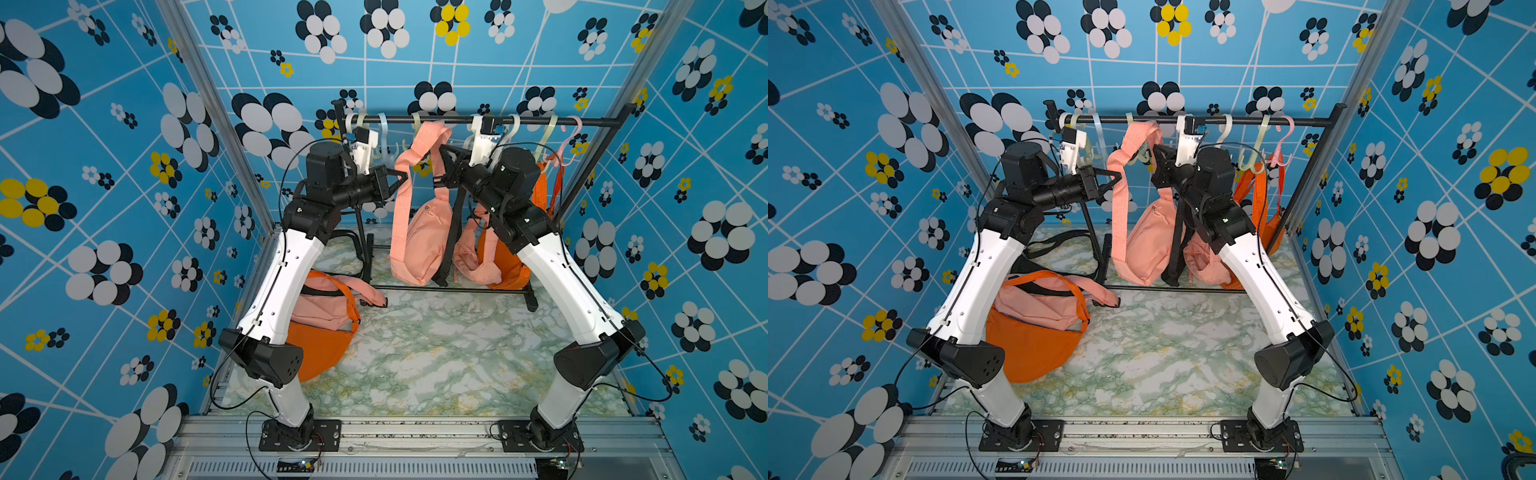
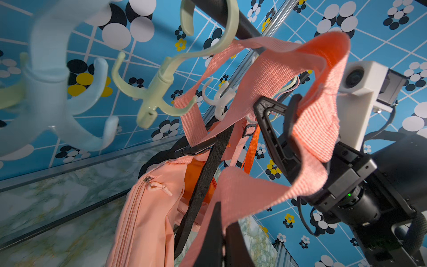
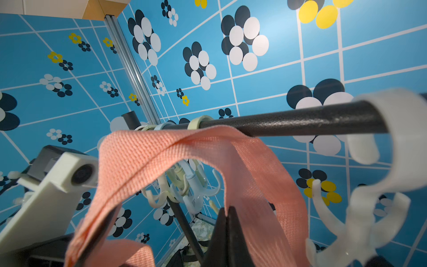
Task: Take the bag off the hook
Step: Pick up the bag from the hook, then place the bag at the center of the board.
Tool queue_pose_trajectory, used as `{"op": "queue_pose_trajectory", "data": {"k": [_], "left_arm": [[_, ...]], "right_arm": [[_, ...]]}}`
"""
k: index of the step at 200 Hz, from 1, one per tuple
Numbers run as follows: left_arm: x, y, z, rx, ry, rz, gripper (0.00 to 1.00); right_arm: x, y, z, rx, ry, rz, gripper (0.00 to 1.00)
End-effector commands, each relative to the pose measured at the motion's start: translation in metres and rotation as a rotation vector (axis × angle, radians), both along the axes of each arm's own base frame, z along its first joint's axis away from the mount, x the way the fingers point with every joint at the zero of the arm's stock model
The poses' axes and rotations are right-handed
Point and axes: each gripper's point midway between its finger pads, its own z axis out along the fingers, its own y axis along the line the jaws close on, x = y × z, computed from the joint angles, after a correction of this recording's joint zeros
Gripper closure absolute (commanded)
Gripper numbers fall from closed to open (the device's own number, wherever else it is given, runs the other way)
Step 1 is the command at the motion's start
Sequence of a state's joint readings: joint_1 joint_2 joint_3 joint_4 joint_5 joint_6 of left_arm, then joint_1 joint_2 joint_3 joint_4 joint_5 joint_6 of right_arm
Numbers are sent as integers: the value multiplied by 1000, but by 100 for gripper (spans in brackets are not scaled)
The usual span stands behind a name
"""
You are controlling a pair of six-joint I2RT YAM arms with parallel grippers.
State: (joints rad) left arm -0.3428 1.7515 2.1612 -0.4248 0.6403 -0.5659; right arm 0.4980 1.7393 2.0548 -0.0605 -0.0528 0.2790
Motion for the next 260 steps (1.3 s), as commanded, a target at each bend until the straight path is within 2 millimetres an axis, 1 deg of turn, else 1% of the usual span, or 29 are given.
{"op": "queue_pose_trajectory", "data": {"k": [1,17,38,55,76,91,113,154,168,183,191,201,202,204,222,242,250,260], "left_arm": [[-11,0,19,-14,-48,-19,100],[-16,2,20,-2,-52,-15,100],[-27,9,21,18,-65,-2,100],[-37,18,17,44,-64,21,100],[-49,37,9,72,-53,77,100],[-57,54,3,82,-42,123,100],[-69,75,-4,93,-36,184,100],[-84,99,-20,131,3,244,100],[-85,105,-28,158,24,262,100],[-85,109,-39,175,52,271,100],[-85,110,-45,181,67,268,100],[-85,109,-53,189,91,262,100],[-84,109,-54,189,94,263,100],[-84,109,-56,192,99,262,100],[-81,110,-79,212,159,263,100],[-75,113,-109,240,231,288,100],[-72,114,-122,247,262,295,100],[-68,112,-133,246,287,291,100]], "right_arm": [[-23,-14,26,16,-78,-22,100],[-32,-18,24,9,-72,-20,100],[-46,-23,20,-3,-68,-10,100],[-57,-27,14,-23,-59,-5,100],[-71,-26,4,-53,-43,24,100],[-81,-19,-5,-83,-24,66,100],[-91,-4,-26,-147,19,116,100],[-103,14,-63,-198,121,183,100],[-106,15,-75,-215,150,189,100],[-108,10,-85,-230,176,173,100],[-110,6,-89,-237,187,162,100],[-114,1,-87,-244,189,152,100],[-113,2,-95,-253,203,152,100],[-113,1,-101,-260,215,150,100],[-119,-3,-116,-288,262,148,100],[-124,-11,-133,-322,320,134,100],[-128,-14,-137,-331,332,130,100],[-131,-17,-141,-339,344,128,100]]}}
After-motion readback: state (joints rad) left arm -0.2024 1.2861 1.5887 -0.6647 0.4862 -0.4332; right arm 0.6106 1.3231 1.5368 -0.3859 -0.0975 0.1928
